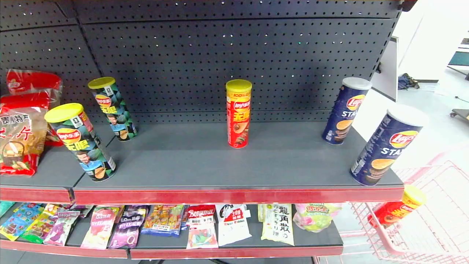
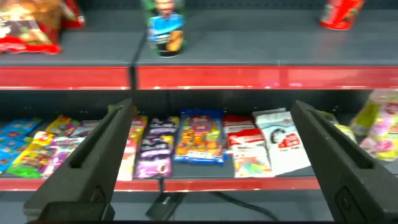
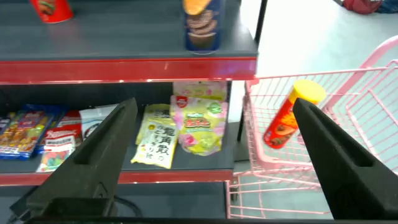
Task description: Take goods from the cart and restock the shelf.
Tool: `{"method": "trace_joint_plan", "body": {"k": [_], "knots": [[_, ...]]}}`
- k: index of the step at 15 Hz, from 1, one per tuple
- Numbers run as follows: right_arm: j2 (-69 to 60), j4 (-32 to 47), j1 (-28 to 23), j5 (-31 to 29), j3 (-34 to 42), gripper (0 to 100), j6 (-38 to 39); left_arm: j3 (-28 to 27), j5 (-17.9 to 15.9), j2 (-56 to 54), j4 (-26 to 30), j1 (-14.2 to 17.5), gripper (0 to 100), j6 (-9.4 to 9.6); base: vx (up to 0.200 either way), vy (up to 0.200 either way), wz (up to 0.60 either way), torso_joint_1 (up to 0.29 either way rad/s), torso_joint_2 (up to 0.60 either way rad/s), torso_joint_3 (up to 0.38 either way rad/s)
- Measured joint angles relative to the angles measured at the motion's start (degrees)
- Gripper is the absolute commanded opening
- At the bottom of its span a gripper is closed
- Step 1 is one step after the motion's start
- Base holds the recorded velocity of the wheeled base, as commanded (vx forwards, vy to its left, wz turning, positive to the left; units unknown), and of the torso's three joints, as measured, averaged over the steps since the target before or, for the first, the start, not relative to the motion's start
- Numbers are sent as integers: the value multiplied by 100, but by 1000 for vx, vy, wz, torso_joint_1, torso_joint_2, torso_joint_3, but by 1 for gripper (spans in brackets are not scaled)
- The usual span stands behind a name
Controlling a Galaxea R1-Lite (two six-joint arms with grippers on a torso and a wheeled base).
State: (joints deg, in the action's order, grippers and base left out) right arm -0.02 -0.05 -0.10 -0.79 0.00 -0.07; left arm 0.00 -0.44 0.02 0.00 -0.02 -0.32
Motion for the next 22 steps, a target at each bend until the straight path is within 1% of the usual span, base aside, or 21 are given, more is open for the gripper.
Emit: {"method": "trace_joint_plan", "body": {"k": [15,22], "knots": [[0,-2,2,20,0,100,0,0,0,0,0,2,100,-6,0,-200,0,2,3,5],[0,0,7,15,0,100,-2,0,0,2,2,2,100,-1,0,0,0,0,0,0]]}}
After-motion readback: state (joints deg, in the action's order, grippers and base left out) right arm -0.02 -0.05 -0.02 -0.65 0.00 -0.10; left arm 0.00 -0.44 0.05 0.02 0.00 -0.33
